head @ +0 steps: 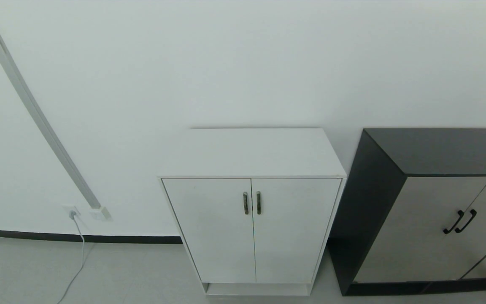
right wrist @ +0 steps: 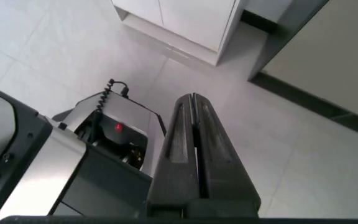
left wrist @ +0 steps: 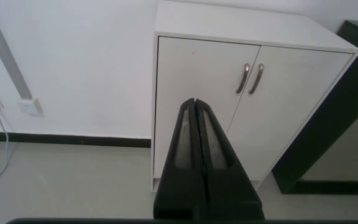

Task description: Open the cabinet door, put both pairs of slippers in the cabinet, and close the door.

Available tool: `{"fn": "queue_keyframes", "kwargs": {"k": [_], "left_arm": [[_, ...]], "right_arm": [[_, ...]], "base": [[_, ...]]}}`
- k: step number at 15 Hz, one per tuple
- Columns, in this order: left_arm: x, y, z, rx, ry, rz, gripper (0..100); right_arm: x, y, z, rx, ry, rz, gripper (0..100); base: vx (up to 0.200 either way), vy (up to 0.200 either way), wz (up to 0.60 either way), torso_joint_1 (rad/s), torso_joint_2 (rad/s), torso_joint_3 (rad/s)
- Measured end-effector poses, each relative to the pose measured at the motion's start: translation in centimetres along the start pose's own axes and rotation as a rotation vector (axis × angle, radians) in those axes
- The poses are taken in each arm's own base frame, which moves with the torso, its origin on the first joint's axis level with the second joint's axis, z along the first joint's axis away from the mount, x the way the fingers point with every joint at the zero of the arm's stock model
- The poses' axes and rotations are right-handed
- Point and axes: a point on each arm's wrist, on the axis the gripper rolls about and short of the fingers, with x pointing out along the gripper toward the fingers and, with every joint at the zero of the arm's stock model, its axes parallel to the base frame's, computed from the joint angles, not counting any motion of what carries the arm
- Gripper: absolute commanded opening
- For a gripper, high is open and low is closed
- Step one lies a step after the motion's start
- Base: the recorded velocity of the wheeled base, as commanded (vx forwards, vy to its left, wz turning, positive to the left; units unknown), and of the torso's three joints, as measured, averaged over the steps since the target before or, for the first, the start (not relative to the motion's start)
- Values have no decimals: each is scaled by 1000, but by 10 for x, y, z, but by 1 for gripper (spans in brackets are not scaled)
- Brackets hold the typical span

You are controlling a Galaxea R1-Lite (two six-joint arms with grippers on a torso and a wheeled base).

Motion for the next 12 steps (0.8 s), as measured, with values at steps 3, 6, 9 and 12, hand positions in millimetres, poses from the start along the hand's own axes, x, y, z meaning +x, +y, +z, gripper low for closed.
{"fn": "queue_keyframes", "kwargs": {"k": [3, 6, 9, 12], "left_arm": [[0, 0, 0, 0, 0, 0, 0], [0, 0, 0, 0, 1, 1, 0], [0, 0, 0, 1, 1, 1, 0], [0, 0, 0, 1, 0, 0, 0]], "right_arm": [[-4, 0, -3, 7, -49, -6, 0], [-9, -1, -5, 65, -109, -103, 0], [-18, 0, -9, 109, -231, -216, 0], [-27, 4, -16, 123, -368, -309, 0]], "base": [[0, 0, 0, 0, 0, 0], [0, 0, 0, 0, 0, 0], [0, 0, 0, 0, 0, 0], [0, 0, 0, 0, 0, 0]]}}
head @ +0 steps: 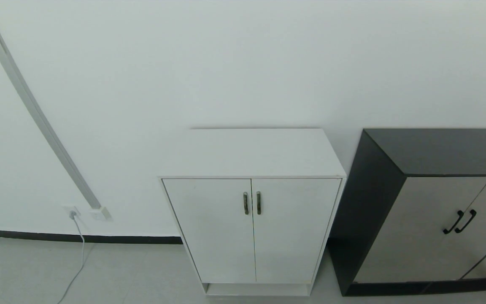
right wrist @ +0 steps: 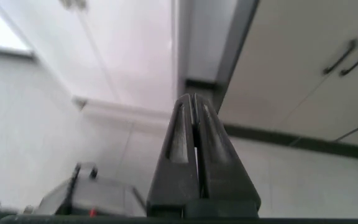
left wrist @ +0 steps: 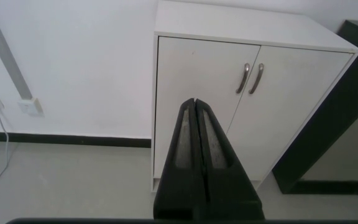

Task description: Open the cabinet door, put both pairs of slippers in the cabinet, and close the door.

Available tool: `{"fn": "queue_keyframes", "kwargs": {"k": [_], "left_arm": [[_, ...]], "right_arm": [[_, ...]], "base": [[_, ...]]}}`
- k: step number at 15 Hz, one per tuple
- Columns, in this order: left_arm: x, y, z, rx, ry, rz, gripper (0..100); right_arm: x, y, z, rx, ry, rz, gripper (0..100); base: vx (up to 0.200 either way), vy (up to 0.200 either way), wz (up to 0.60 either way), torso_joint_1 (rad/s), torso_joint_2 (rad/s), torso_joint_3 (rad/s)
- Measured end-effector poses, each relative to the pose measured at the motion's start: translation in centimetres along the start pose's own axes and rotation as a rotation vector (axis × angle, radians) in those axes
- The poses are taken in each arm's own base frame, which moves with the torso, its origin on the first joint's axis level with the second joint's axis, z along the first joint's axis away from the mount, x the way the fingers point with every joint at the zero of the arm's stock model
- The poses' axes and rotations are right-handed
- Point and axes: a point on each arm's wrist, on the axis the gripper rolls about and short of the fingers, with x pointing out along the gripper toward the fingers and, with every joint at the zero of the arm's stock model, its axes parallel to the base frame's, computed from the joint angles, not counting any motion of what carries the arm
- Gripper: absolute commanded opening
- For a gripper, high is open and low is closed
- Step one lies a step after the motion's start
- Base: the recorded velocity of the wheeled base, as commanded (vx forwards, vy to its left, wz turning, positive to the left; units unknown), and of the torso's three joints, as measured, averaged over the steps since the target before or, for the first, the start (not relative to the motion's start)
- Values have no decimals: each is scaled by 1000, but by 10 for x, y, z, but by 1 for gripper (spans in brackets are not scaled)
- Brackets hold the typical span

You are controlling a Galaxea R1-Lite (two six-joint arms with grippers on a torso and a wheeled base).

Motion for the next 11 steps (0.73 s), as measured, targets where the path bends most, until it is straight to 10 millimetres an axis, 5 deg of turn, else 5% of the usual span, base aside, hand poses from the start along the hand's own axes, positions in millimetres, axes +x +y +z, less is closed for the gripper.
{"fn": "queue_keyframes", "kwargs": {"k": [11], "left_arm": [[0, 0, 0, 1, 0, 0, 0]], "right_arm": [[-18, 2, -7, 109, -261, -121, 0]], "base": [[0, 0, 0, 0, 0, 0]]}}
